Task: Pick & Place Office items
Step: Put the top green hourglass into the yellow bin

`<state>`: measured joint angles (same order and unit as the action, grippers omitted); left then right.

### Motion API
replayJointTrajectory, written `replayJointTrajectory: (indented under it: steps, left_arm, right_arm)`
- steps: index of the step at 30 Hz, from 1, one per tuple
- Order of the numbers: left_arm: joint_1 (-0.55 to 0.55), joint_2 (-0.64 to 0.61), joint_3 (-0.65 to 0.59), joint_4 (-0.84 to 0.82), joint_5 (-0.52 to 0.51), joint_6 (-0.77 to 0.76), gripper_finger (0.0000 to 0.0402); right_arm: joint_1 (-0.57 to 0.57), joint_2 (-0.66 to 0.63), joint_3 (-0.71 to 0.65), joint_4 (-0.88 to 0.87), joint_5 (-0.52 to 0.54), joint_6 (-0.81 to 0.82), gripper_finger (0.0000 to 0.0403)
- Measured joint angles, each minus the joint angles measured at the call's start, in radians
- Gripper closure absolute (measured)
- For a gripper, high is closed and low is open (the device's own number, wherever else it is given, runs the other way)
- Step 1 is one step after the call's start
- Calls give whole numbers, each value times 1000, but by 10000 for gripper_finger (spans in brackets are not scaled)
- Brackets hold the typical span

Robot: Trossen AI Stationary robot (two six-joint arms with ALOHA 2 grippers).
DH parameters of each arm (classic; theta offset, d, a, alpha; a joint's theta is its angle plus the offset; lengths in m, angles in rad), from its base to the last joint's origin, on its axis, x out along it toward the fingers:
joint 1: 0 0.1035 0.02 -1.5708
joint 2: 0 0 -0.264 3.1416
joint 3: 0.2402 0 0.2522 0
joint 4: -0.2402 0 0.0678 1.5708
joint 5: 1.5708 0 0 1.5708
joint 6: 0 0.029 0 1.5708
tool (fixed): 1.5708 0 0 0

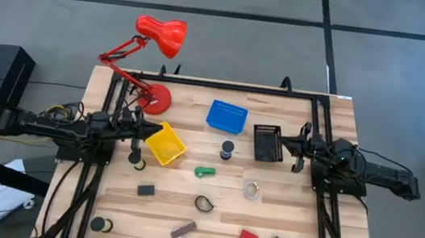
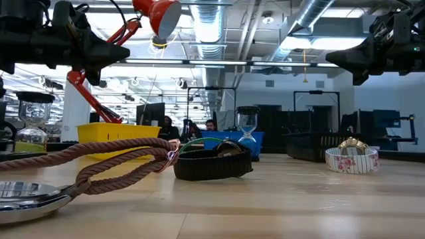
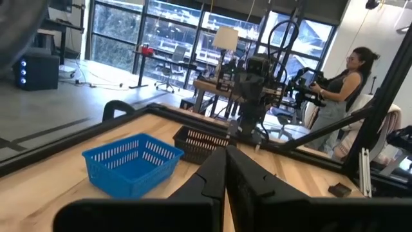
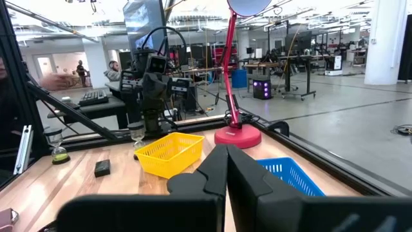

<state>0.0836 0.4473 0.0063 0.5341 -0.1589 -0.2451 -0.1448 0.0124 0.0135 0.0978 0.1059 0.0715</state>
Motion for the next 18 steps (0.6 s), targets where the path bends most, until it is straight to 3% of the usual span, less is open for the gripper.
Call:
replayJointTrajectory:
  steps: [10,18]
  left_arm:
    - [0,0,0,58,99,-25,396]
    - [0,0,0,83,104,-26,339]
  right_arm:
    - [0,0,0,0,0,-1,401]
    - [0,0,0,1,0,0,401]
